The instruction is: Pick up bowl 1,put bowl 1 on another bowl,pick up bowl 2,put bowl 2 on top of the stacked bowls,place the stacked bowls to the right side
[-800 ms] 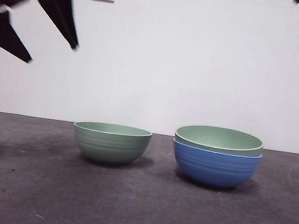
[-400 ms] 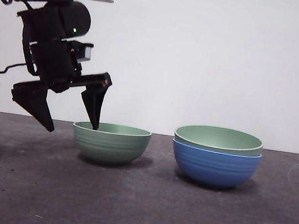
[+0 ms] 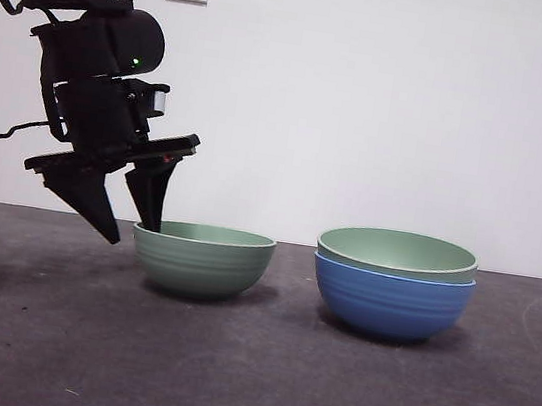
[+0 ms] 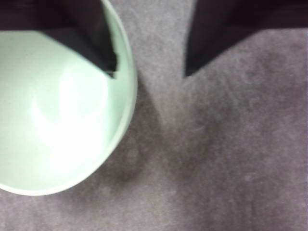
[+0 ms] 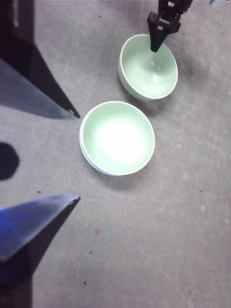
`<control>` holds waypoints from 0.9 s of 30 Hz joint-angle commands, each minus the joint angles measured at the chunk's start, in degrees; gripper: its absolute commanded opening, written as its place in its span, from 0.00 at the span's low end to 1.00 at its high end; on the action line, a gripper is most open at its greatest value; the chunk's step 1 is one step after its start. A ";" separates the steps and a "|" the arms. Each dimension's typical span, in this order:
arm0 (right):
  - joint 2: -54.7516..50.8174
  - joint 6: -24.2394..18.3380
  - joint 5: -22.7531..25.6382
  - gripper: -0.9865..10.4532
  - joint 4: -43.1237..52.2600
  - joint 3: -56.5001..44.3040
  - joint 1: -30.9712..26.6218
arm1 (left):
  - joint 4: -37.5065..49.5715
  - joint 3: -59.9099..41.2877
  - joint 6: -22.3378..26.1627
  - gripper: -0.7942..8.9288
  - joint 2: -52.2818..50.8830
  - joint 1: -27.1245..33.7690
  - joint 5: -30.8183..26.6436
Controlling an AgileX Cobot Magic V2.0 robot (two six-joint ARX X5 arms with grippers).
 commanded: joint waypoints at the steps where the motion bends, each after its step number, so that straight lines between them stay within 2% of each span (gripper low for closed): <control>1: -0.07 -0.26 -0.07 0.31 0.07 0.04 0.07 | -0.07 0.11 -0.39 0.07 0.55 -0.44 0.33; 8: -0.07 -0.26 -0.07 0.31 -0.17 0.04 0.07 | 0.15 0.33 -0.35 0.07 -0.52 -0.70 1.49; 14: -0.07 -0.28 -0.07 0.31 -0.57 0.04 0.07 | 0.76 0.96 -0.09 0.07 -8.24 -3.28 1.70; 21: -0.07 -0.26 -0.07 0.31 -0.57 0.04 0.07 | -1.07 14.97 0.11 0.08 -7.10 -12.35 2.47; 27: -0.07 -0.07 -0.04 0.31 -0.57 0.04 0.07 | -3.98 23.93 0.13 0.08 1.11 -16.66 1.57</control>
